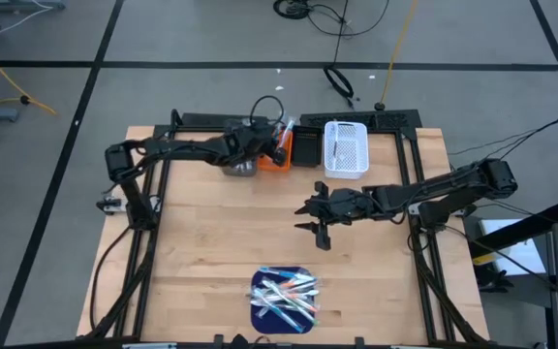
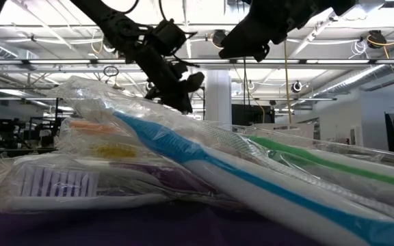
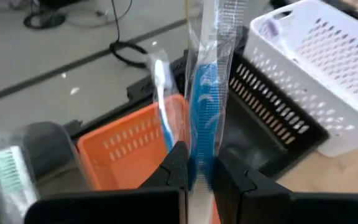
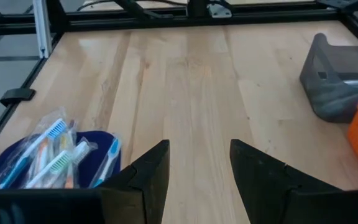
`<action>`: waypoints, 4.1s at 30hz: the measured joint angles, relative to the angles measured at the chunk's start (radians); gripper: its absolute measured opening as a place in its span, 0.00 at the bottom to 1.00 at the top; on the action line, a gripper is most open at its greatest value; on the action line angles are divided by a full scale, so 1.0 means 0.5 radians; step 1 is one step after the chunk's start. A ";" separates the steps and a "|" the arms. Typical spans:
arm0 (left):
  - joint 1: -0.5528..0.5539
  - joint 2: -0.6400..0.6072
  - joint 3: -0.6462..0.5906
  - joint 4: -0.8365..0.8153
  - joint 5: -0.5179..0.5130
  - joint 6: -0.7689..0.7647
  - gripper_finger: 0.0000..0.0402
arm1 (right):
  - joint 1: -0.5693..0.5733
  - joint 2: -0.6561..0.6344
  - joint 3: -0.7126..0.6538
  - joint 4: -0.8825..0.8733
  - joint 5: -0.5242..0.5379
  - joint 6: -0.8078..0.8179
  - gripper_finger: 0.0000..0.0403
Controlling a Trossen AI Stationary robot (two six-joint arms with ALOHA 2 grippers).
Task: Pick & Place Toothbrushes
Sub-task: Put the blue toothbrush into the orange bin
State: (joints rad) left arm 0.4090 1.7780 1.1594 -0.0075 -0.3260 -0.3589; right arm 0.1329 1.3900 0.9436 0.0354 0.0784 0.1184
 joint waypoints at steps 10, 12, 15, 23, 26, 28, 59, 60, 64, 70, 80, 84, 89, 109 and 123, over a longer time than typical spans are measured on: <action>0.066 0.200 0.022 -0.026 0.113 -0.111 0.07 | 0.001 0.000 0.000 -0.006 -0.004 0.014 0.40; 0.072 0.215 0.022 -0.027 0.126 -0.137 0.07 | 0.002 0.000 0.000 -0.004 -0.004 0.005 0.40; 0.074 0.229 0.022 -0.026 0.126 -0.144 0.11 | 0.002 0.000 -0.009 0.003 -0.004 0.002 0.40; 0.074 0.229 0.022 -0.024 0.126 -0.139 0.33 | 0.000 0.000 -0.121 0.097 -0.002 0.002 0.40; 0.074 0.229 0.022 -0.027 0.126 -0.139 0.38 | 0.000 0.000 -0.168 0.212 -0.002 0.001 0.40; 0.074 0.227 0.022 -0.020 0.126 -0.124 0.39 | 0.000 0.000 -0.184 0.254 -0.002 0.001 0.40; -0.953 -0.026 0.007 -0.713 0.792 0.188 0.41 | 0.066 0.000 -0.188 0.161 -0.008 0.105 0.40; -1.002 -0.027 0.007 -0.715 0.792 0.189 0.41 | 0.066 0.000 -0.188 0.161 -0.008 0.105 0.40; -1.186 -0.023 0.007 -0.731 0.736 0.181 0.41 | 0.066 0.000 -0.188 0.161 -0.008 0.105 0.40; -1.415 -0.023 0.007 -0.755 0.417 0.180 0.41 | 0.066 0.000 -0.188 0.161 -0.008 0.105 0.40; -1.579 0.026 0.005 -0.821 0.376 0.149 0.41 | 0.066 0.000 -0.188 0.164 -0.008 0.105 0.40; -1.613 0.082 0.007 -0.800 0.399 0.121 0.41 | 0.066 0.000 -0.188 0.175 -0.008 0.105 0.40; -1.648 0.130 0.002 -0.804 0.425 0.078 0.41 | 0.066 0.000 -0.188 0.184 -0.008 0.105 0.40; -1.647 0.318 0.009 -0.699 0.490 0.072 0.13 | 0.066 0.000 -0.188 0.181 -0.008 0.105 0.40; -1.647 0.313 0.008 -0.682 0.426 -0.041 0.07 | 0.065 -0.001 -0.188 0.176 -0.008 0.105 0.40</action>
State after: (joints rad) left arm -0.4145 1.9347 1.1633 -0.3485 -0.1131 -0.3794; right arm 0.1655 1.3896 0.8497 0.1234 0.0742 0.1711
